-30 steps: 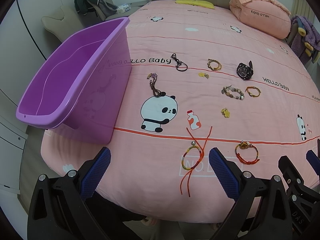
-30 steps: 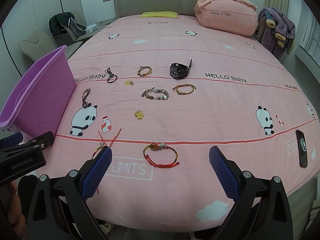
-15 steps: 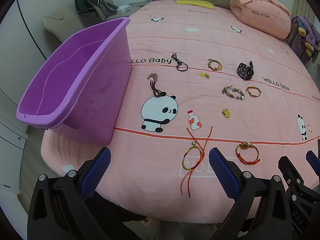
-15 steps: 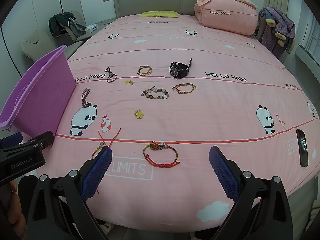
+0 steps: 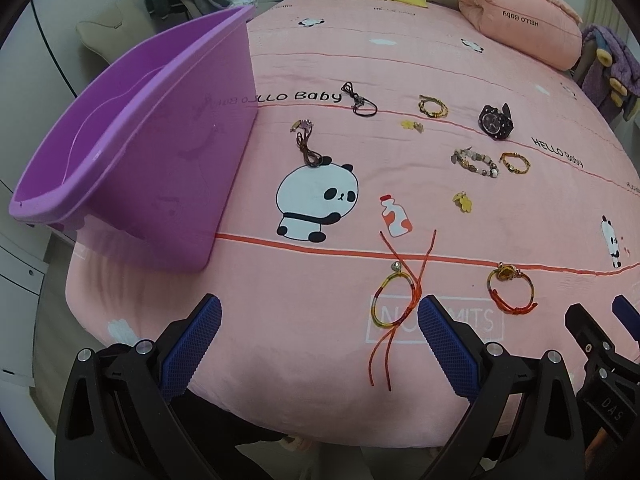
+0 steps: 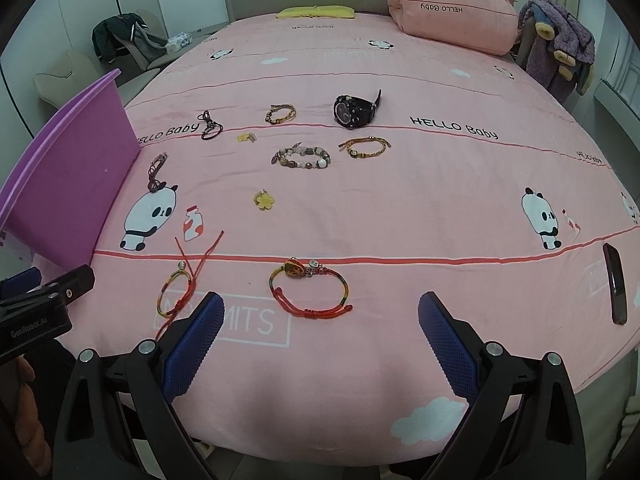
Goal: Organize jewelry
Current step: 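Grasp the yellow-red string bracelet with the left tool while the right tool grasps the red-string bracelet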
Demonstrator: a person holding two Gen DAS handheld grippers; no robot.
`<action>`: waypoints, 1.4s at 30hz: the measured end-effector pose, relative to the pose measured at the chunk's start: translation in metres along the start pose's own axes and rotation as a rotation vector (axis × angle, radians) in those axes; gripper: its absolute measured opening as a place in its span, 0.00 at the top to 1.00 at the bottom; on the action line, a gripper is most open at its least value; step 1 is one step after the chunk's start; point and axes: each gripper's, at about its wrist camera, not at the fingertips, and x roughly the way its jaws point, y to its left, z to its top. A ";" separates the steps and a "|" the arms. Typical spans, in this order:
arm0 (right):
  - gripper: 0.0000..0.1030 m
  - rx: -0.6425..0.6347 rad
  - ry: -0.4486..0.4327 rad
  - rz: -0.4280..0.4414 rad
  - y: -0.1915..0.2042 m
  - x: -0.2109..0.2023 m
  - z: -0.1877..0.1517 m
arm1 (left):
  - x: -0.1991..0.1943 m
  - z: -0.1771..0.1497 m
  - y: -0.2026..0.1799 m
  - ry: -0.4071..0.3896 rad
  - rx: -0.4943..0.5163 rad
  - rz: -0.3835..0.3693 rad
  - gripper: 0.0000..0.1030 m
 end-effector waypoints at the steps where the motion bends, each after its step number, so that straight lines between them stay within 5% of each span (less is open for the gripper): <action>1: 0.10 0.000 0.004 -0.002 -0.001 0.004 -0.001 | 0.007 -0.002 0.002 0.008 -0.003 0.002 0.06; 23: 0.10 0.004 0.079 -0.035 -0.029 0.088 -0.007 | 0.102 -0.020 -0.027 0.052 0.062 -0.039 0.08; 26: 0.10 -0.007 0.085 -0.049 -0.030 0.096 -0.006 | 0.109 -0.022 -0.030 0.069 0.071 -0.044 0.14; 42: 0.10 -0.055 0.111 -0.089 -0.029 0.125 -0.010 | 0.121 -0.024 -0.036 0.012 0.071 -0.043 0.11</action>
